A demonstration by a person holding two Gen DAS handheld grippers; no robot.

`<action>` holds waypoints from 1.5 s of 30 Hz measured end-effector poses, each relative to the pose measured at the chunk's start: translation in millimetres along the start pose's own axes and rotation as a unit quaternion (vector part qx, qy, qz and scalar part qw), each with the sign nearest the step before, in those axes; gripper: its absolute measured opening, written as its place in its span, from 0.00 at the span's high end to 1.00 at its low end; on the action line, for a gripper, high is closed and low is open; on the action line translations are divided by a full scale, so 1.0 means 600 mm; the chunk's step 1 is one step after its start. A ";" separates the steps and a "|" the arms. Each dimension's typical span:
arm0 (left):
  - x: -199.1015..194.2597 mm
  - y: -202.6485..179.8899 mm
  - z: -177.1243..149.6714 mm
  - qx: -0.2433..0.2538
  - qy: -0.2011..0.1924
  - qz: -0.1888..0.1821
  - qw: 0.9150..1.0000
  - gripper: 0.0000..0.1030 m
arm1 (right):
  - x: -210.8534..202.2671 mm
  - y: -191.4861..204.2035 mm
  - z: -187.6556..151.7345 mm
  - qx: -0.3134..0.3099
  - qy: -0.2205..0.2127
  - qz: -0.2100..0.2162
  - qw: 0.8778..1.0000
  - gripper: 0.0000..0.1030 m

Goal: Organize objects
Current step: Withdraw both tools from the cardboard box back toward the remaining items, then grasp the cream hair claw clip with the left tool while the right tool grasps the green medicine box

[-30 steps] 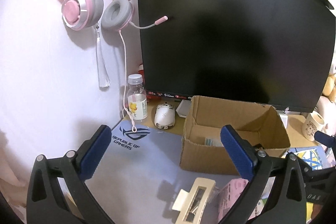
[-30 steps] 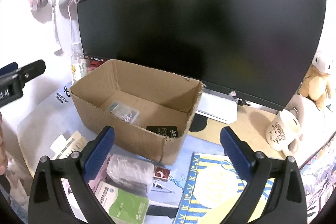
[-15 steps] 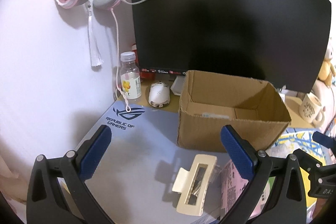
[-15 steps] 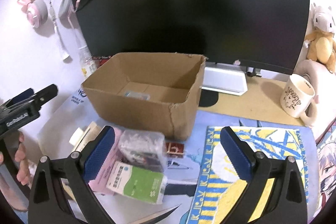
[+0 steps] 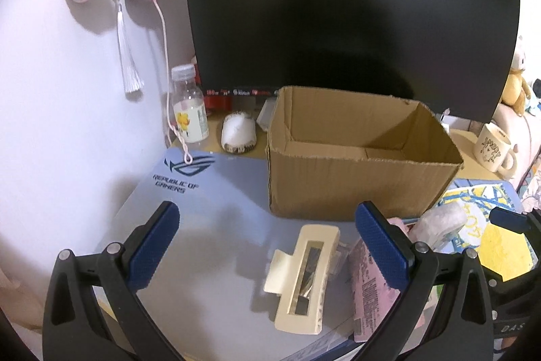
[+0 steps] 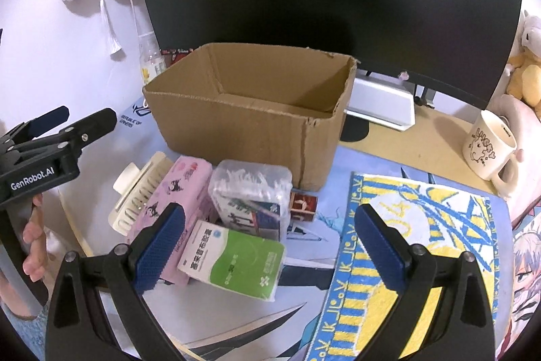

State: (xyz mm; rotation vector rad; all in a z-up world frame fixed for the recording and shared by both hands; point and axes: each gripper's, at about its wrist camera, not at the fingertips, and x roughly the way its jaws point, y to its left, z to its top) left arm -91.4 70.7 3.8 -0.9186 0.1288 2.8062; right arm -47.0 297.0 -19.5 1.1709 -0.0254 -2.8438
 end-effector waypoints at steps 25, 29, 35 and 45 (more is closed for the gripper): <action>0.086 0.006 -0.039 -0.026 0.110 -0.055 0.992 0.00 | 0.049 0.008 -0.037 0.012 0.036 0.023 0.999 0.00; 0.108 0.004 -0.046 -0.030 0.131 -0.063 0.989 0.00 | 0.055 0.004 -0.039 0.024 0.046 0.029 0.998 0.00; 0.123 -0.001 -0.055 -0.022 0.155 -0.058 0.986 0.00 | 0.055 0.011 -0.041 0.015 0.040 0.024 0.999 0.00; 0.125 0.009 -0.073 -0.021 0.172 -0.086 0.981 0.08 | 0.060 -0.001 -0.042 0.034 0.045 0.033 0.998 0.00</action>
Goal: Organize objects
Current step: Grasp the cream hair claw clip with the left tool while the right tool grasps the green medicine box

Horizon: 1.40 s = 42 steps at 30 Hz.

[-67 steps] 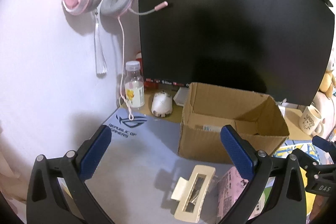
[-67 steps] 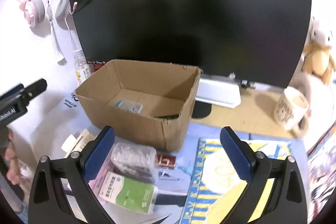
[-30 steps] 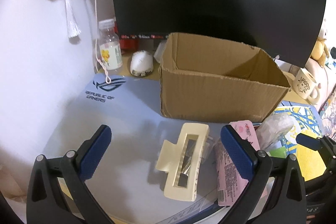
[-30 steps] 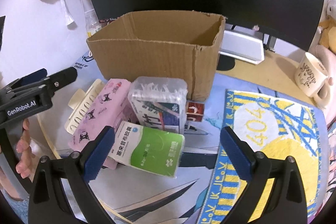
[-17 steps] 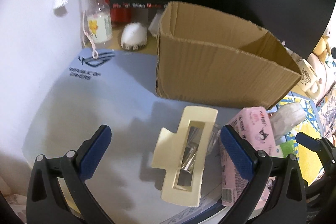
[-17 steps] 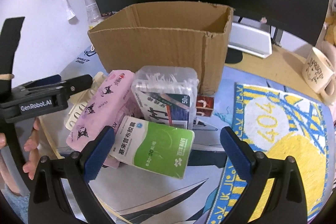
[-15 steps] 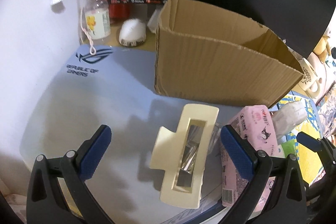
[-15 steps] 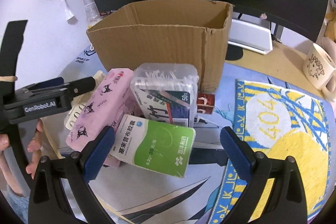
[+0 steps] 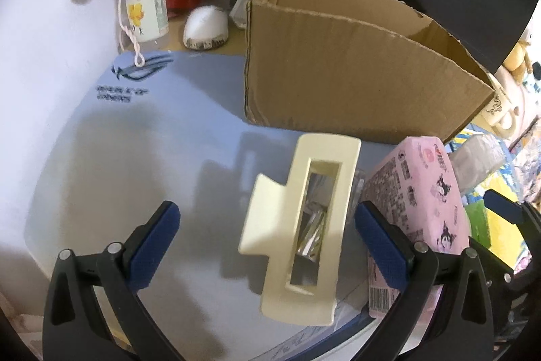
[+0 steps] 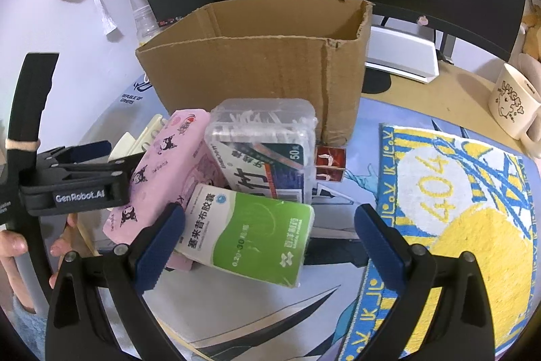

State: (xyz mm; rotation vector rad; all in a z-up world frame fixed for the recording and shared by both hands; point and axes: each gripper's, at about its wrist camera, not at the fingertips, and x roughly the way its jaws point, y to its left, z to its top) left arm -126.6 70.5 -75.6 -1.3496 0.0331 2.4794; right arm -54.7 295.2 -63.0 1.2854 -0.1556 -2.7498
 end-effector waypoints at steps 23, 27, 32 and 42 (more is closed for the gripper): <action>-0.036 0.041 0.001 -0.064 -0.081 0.006 0.995 0.55 | 0.001 0.023 -0.010 0.000 -0.001 -0.020 1.000 0.14; -0.043 0.045 0.005 -0.065 -0.095 0.037 0.993 0.55 | -0.001 0.018 -0.008 0.011 0.003 -0.025 1.000 0.14; -0.048 0.055 0.006 -0.073 -0.100 0.036 0.992 0.55 | -0.003 0.011 -0.008 0.018 0.005 -0.028 0.999 0.14; -0.062 0.059 0.000 -0.077 -0.118 0.050 0.989 0.55 | -0.025 0.024 -0.007 -0.004 -0.016 -0.021 1.000 0.15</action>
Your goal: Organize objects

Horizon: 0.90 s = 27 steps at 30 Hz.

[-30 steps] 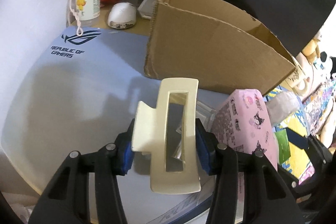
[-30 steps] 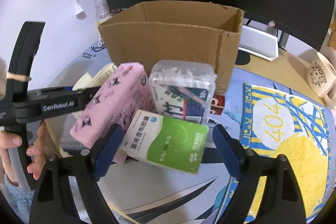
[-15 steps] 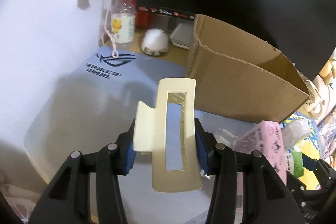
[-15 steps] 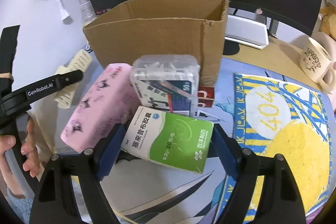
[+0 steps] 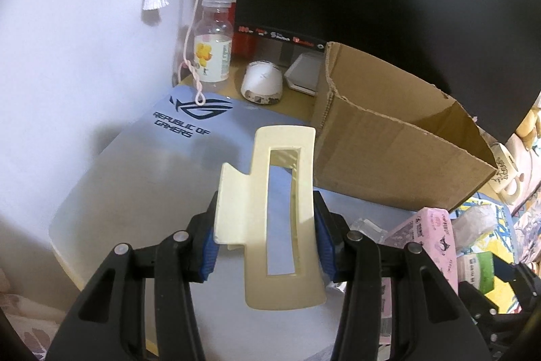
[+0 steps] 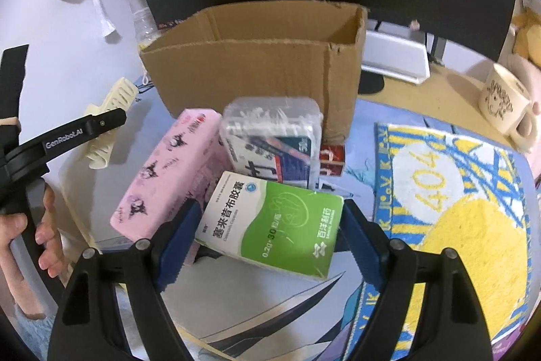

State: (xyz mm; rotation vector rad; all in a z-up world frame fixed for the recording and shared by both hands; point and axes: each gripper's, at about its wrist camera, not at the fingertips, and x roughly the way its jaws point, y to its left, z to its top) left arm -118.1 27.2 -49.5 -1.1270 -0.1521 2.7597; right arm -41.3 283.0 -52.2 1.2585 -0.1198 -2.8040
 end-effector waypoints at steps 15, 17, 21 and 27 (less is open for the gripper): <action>-0.056 0.007 0.008 -0.006 -0.046 0.009 0.999 0.55 | -0.034 -0.010 0.019 0.023 -0.006 0.023 0.999 0.15; -0.061 0.008 0.010 -0.006 -0.050 0.013 0.999 0.55 | -0.043 -0.014 0.022 0.028 -0.012 0.033 0.999 0.15; -0.075 0.014 0.017 -0.008 -0.066 0.027 0.997 0.55 | -0.067 -0.025 0.029 0.038 -0.029 0.045 0.998 0.15; -0.093 0.018 0.024 -0.012 -0.083 0.025 0.996 0.55 | -0.100 -0.049 0.044 0.054 -0.057 0.060 0.995 0.15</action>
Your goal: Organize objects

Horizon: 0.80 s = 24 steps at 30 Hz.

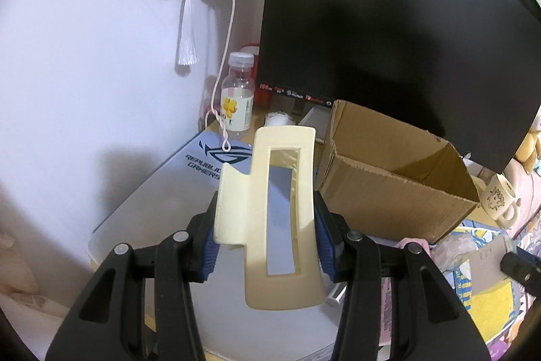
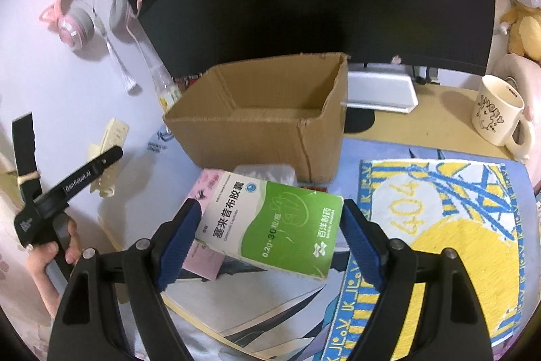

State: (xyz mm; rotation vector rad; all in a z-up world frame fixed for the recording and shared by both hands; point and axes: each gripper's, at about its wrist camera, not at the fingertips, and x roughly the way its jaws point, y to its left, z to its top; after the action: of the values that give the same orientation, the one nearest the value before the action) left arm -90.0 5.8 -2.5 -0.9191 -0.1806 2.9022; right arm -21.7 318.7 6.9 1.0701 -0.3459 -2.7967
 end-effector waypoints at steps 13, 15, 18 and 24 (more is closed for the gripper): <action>-0.014 -0.038 0.025 0.014 -0.020 -0.012 1.000 0.55 | -0.023 -0.012 0.042 0.002 -0.032 -0.001 0.999 0.15; -0.014 -0.044 0.030 0.016 -0.022 -0.013 1.000 0.55 | -0.024 -0.013 0.048 0.001 -0.036 -0.005 0.999 0.15; -0.012 -0.053 0.039 0.018 -0.024 -0.015 0.999 0.55 | -0.024 -0.014 0.060 0.001 -0.040 -0.009 0.999 0.15; -0.007 -0.065 0.060 0.018 -0.033 -0.018 0.999 0.55 | -0.017 -0.010 0.080 -0.006 -0.046 -0.017 0.999 0.15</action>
State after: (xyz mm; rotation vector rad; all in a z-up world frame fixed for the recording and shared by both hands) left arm -105.6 40.6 34.7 -0.8076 -0.1492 2.8935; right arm -46.6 334.6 47.0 0.9559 -0.3223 -2.8802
